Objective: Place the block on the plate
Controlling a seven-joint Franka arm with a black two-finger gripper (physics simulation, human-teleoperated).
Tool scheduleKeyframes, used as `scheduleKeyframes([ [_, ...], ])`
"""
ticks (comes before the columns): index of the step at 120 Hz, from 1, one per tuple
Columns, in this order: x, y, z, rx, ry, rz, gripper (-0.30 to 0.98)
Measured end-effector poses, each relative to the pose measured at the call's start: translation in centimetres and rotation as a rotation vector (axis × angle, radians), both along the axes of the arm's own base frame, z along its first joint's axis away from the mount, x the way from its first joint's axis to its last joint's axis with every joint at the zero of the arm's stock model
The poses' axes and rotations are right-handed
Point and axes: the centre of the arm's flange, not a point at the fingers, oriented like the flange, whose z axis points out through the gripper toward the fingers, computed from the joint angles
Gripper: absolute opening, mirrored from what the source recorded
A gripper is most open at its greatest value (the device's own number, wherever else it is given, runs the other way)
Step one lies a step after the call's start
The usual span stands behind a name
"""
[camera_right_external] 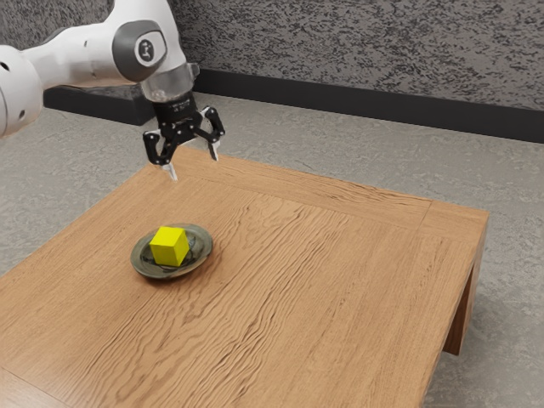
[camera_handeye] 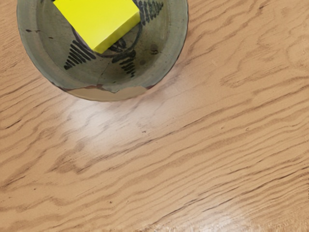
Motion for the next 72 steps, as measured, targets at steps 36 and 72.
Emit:
scheduleKeyframes([
  [36, 0.0, -1.8, 3.0, -0.002, -0.062, -0.513, 0.69],
  [72, -0.2, -3.1, 3.1, 0.021, -0.072, -0.789, 0.69],
])
